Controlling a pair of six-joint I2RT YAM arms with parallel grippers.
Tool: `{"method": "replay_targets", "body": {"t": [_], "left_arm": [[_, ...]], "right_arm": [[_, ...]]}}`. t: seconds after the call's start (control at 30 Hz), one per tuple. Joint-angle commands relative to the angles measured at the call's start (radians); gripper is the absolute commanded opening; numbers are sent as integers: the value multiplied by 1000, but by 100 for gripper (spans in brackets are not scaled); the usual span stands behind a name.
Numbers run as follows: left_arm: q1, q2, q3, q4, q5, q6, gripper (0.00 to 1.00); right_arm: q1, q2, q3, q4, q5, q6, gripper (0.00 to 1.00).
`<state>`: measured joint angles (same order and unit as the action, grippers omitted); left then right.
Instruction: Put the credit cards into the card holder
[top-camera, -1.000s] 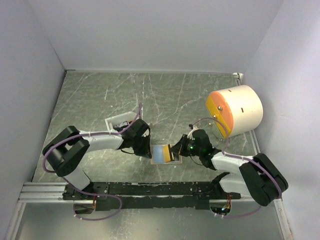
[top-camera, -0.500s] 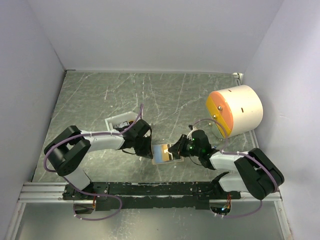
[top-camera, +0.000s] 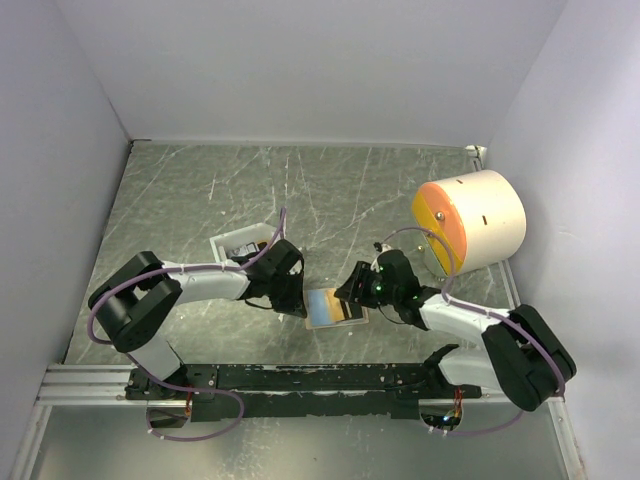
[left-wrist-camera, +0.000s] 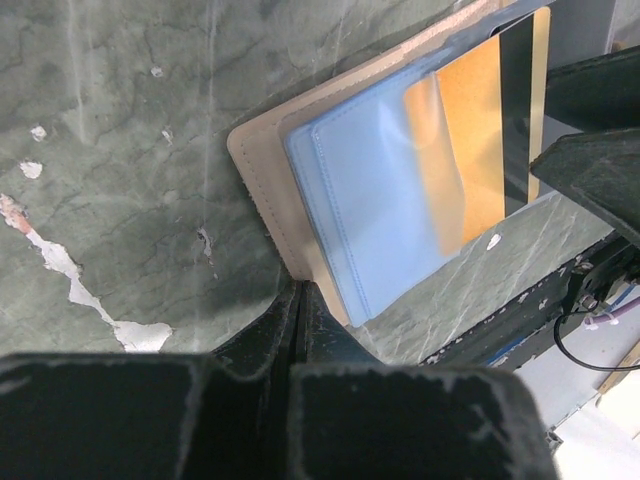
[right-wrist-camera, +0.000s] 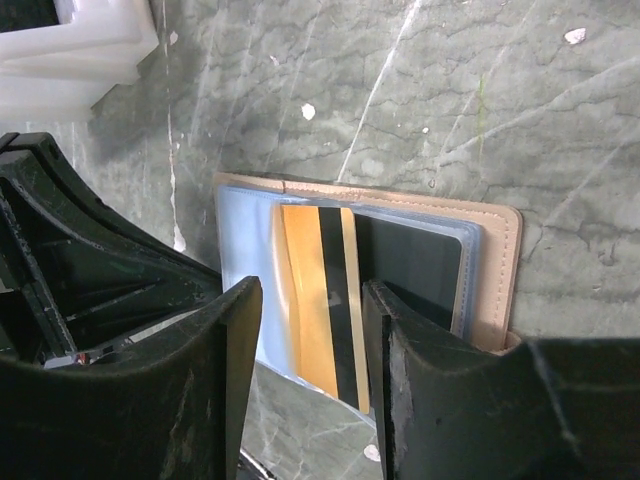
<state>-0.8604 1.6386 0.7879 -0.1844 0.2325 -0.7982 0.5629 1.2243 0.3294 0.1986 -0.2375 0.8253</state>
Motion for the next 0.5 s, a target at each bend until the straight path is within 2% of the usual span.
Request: {"method": "replay_targets", "body": {"t": [0.0, 0.07, 0.27, 0.47], "left_arm": [[-12, 33, -31, 24, -27, -8, 7], [-13, 33, -37, 33, -22, -11, 7], [-12, 36, -37, 39, -17, -15, 7], [-13, 40, -34, 38, -19, -15, 7]], "right_arm": [[30, 36, -4, -80, 37, -20, 45], [57, 44, -2, -62, 44, -7, 40], [140, 82, 3, 7, 58, 54, 38], [161, 78, 47, -103, 149, 40, 42]]}}
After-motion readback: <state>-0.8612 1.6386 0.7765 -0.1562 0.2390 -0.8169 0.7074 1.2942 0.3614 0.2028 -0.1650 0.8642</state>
